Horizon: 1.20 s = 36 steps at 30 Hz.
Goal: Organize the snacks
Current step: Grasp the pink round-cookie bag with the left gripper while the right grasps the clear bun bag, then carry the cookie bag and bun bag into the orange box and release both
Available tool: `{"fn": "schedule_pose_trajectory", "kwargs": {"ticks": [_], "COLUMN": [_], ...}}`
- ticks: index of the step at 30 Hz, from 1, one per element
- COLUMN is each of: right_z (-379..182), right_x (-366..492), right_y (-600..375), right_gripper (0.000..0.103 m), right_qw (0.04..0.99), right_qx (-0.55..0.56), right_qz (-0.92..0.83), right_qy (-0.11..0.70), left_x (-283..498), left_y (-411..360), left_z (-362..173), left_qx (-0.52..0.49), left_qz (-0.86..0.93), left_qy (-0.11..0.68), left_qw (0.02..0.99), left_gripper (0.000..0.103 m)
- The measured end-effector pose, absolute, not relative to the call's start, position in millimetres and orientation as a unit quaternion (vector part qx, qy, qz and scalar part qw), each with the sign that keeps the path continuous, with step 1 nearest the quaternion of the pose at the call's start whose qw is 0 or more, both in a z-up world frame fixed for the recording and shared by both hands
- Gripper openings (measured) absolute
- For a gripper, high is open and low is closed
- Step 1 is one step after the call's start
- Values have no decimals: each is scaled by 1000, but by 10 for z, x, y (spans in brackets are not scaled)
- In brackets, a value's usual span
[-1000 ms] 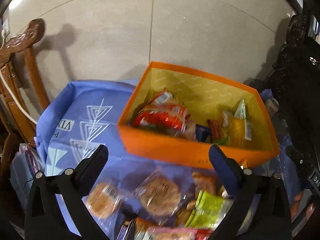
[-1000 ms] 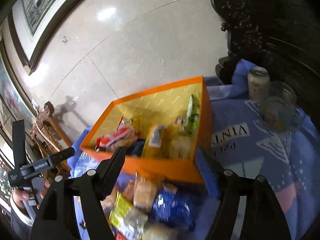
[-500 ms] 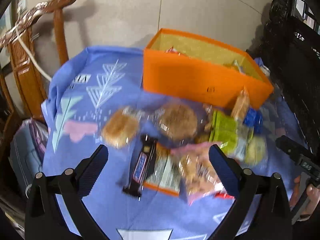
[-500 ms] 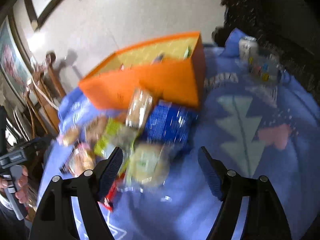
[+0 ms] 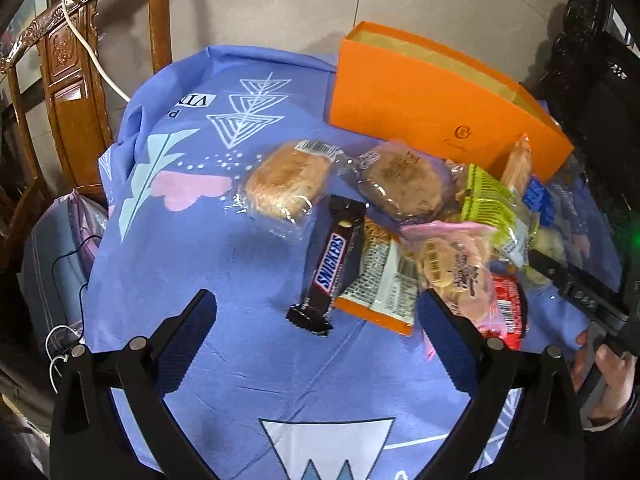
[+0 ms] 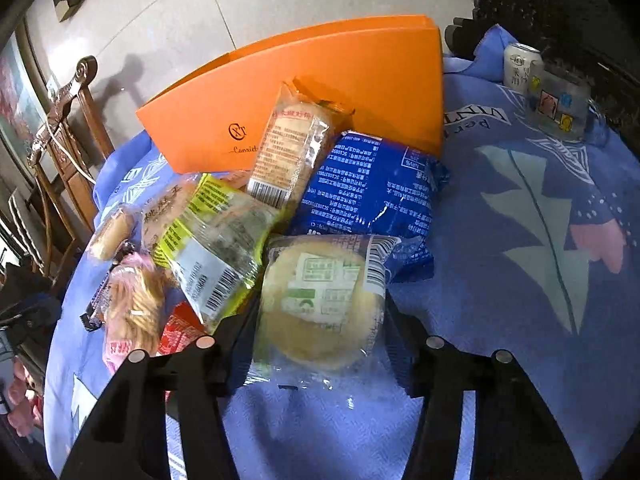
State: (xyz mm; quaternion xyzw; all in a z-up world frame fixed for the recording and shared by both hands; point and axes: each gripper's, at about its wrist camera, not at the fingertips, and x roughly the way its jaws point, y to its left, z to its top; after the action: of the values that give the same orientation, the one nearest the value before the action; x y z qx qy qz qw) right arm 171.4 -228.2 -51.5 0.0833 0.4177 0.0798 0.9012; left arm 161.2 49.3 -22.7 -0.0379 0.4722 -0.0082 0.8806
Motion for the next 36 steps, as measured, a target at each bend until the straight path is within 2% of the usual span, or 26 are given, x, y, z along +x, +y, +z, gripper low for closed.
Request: {"fn": "schedule_pose_trajectory", "kwargs": {"ticks": [7, 12, 21, 23, 24, 25, 26, 28, 31, 36], "right_z": [-468, -439, -410, -421, -423, -433, -441, -452, -442, -346], "right_x": [1543, 1526, 1527, 1536, 1538, 1538, 1544, 1560, 1552, 1476], "right_y": [-2875, -2924, -2877, -2867, -2863, -2857, -2849, -2832, -2798, -2815], "right_gripper": [55, 56, 56, 56, 56, 56, 56, 56, 56, 56], "right_qw": [896, 897, 892, 890, 890, 889, 888, 887, 889, 898], "right_qx": [218, 228, 232, 233, 233, 232, 231, 227, 220, 220], "right_qz": [106, 117, 140, 143, 143, 143, 143, 145, 148, 150], "right_qy": [371, 359, 361, 365, 366, 367, 370, 375, 375, 350], "left_x": [1649, 1700, 1940, 1997, 2013, 2005, 1981, 1925, 1830, 1597], "left_y": [191, -202, -516, -545, -566, -596, -638, -709, -667, -448], "left_z": [-253, -281, -436, -538, -582, -581, -580, -575, -513, -290], "left_qx": [-28, 9, -3, -9, -7, 4, 20, 53, 48, 36], "left_qz": [-28, -45, -33, -38, -41, -35, -36, -36, -46, -57], "left_qy": [477, 478, 502, 519, 524, 518, 512, 500, 497, 475], "left_qw": [878, 877, 864, 854, 851, 854, 858, 864, 865, 877], "left_gripper": [99, 99, 97, 73, 73, 67, 54, 50, 44, 44]}}
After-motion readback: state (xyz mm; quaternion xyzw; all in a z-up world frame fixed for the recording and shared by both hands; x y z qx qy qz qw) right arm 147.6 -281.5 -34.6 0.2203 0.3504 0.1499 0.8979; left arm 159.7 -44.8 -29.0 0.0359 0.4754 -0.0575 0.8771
